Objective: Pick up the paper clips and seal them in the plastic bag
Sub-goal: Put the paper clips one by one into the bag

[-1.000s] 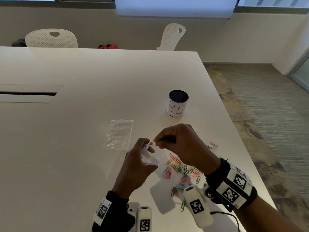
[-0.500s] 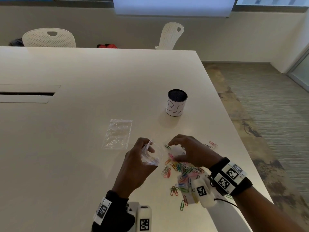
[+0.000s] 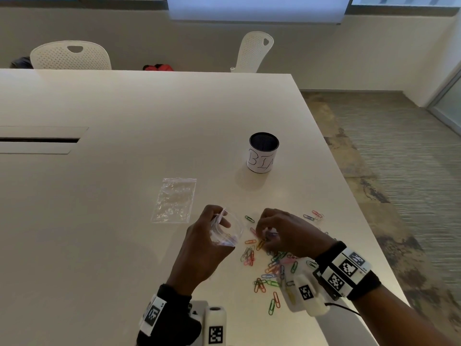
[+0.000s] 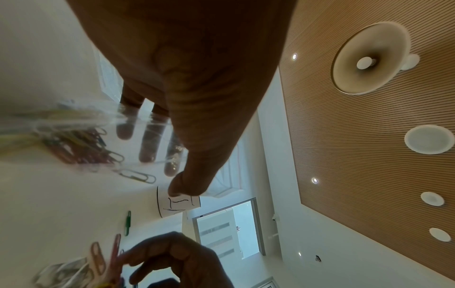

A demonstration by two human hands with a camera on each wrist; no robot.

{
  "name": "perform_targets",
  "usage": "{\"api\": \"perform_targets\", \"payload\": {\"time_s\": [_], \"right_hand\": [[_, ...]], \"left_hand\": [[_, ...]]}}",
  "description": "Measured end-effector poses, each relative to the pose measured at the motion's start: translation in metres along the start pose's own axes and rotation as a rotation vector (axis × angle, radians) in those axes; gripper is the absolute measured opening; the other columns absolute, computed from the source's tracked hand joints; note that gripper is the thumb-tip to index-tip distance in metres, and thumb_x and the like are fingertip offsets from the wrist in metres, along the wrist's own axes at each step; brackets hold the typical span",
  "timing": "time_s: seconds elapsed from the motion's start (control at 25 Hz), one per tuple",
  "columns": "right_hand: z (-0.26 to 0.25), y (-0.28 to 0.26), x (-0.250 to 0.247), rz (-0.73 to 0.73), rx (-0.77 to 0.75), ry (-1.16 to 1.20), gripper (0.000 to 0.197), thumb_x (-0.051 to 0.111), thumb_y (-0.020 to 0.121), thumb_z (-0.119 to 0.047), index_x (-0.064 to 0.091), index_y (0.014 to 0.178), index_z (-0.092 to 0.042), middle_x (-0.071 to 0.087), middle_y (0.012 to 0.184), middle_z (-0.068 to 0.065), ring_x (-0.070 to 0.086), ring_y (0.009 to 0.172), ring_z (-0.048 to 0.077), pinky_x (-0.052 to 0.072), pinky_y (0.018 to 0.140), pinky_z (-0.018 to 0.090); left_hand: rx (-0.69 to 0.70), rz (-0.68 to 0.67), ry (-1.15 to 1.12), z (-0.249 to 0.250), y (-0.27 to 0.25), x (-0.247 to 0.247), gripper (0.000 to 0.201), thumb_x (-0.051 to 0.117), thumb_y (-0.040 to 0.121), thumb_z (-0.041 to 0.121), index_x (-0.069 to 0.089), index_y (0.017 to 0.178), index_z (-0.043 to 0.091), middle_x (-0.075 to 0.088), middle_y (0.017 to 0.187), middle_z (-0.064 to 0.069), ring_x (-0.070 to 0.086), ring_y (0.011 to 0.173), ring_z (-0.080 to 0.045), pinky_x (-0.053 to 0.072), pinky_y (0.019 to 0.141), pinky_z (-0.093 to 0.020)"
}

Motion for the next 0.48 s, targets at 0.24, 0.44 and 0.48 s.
{"api": "perform_targets", "payload": {"time_s": [0.24,0.44,0.48], "right_hand": [[0.007,-0.010,0.004,-0.047,0.071,-0.159,0.074,0.082,0.078,-0.050,0.048,0.142,-0.041,0.044,0.141,-0.008,0.048,0.124,0.013,0.044,0.086,0.023],[-0.004,-0.013,0.008,0.003,0.060,-0.038,0.038,0.075,0.091,-0.032,0.064,0.127,-0.031,0.052,0.132,-0.007,0.059,0.110,0.011,0.055,0.094,0.026],[-0.005,-0.012,0.008,0.014,0.056,-0.026,0.032,0.073,0.093,-0.029,0.066,0.124,-0.029,0.053,0.131,-0.007,0.061,0.107,0.011,0.055,0.093,0.026]], "left_hand": [[0.000,-0.005,-0.001,0.001,0.002,0.001,0.056,0.088,0.077,0.025,0.052,0.118,0.035,0.068,0.104,0.014,0.069,0.092,-0.007,0.060,0.078,-0.023],[0.005,-0.007,0.005,0.000,0.003,0.002,0.055,0.088,0.078,0.025,0.052,0.118,0.036,0.068,0.104,0.014,0.069,0.091,-0.007,0.059,0.076,-0.021],[0.005,-0.008,0.008,0.000,0.003,0.002,0.055,0.088,0.078,0.024,0.052,0.118,0.035,0.068,0.103,0.014,0.068,0.091,-0.007,0.059,0.076,-0.020]]}}
Point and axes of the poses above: each hand's wrist, its own y-axis towards the middle knuckle, its own x-axis out of the palm, z = x × y, the point moved 6 cm from there along y, towards the middle knuckle
